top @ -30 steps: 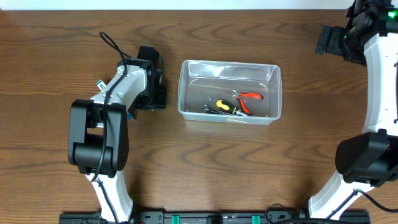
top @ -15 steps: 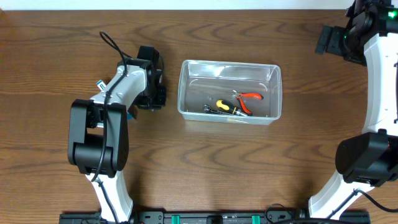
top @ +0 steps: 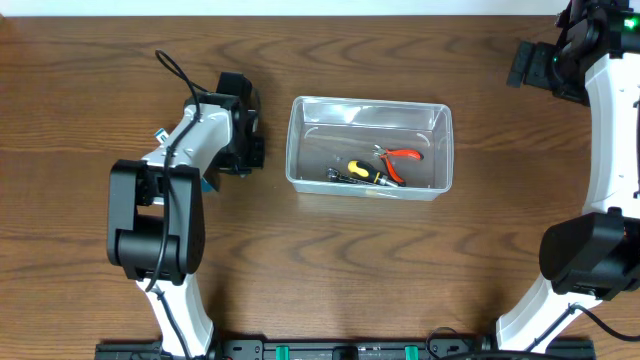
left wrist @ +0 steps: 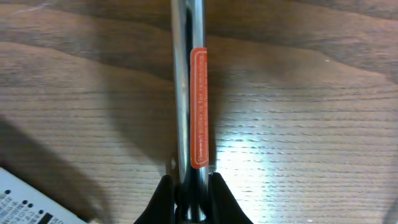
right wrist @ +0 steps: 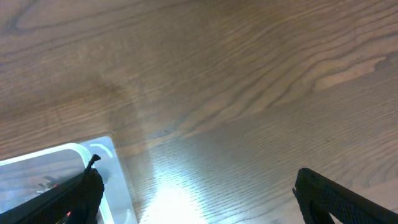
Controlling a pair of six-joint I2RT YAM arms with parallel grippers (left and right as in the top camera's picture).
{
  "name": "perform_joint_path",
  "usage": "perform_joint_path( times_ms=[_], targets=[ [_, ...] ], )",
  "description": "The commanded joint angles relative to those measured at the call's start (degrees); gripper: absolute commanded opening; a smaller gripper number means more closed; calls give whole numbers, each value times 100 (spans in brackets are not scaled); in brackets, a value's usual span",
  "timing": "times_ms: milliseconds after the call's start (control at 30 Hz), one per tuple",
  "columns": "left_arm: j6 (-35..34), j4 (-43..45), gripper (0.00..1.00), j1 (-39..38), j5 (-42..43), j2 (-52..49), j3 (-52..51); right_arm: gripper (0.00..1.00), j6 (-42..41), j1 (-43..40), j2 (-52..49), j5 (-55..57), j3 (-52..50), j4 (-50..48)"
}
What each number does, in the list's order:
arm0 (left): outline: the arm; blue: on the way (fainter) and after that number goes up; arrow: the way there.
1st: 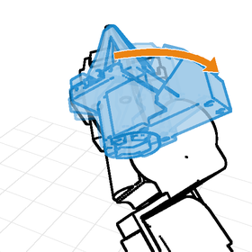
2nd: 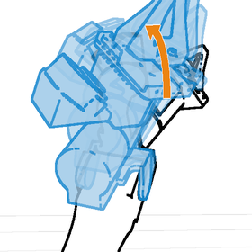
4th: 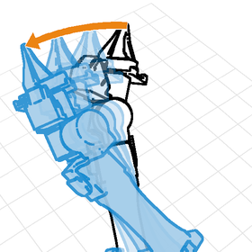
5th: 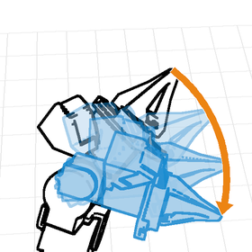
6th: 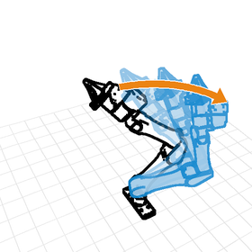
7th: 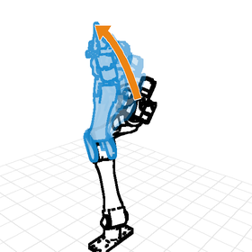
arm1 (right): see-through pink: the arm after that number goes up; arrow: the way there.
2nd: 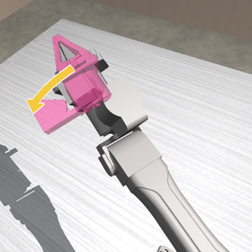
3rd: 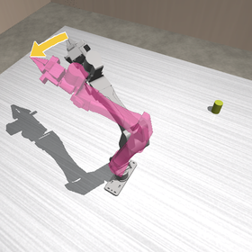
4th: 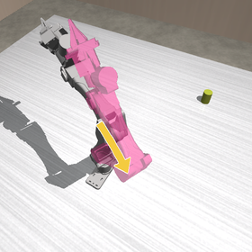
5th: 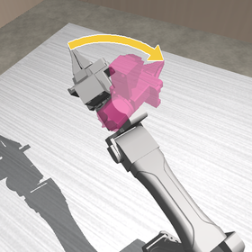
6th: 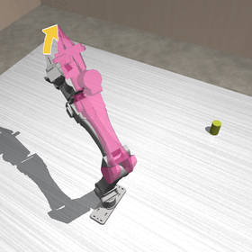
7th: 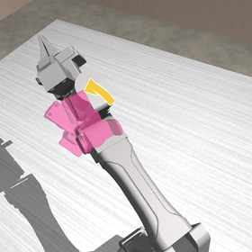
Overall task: Pack container
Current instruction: 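Lower and close the left gripper on the black screwdriver shaft, then carry the screwdriver right into the container and release it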
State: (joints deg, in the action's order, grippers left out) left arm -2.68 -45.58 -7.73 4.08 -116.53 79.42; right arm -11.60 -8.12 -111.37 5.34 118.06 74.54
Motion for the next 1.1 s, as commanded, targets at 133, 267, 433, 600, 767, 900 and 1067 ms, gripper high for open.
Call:
perform_joint_path(
  times_ms=[133,267,433,600,767,900,1067],
  targets=[
    [52,-11,6,85,-72,168,98,99,-79,-7,11,0,74,4],
    [52,76,6,92,-72,551,155,99,-79,-7,11,-2,74,2],
    [52,181,6,92,-72,1266,256,99,-79,-7,11,-2,74,4],
    [81,219,6,90,-68,2022,269,99,-79,-7,11,0,74,4],
    [485,197,6,-127,2,2732,269,99,-79,-7,11,0,74,4],
    [990,199,6,-544,221,3123,269,99,-79,-7,11,0,74,4],
    [1342,197,6,-1202,706,3348,269,99,-79,-4,11,-2,76,4]
  ],
)
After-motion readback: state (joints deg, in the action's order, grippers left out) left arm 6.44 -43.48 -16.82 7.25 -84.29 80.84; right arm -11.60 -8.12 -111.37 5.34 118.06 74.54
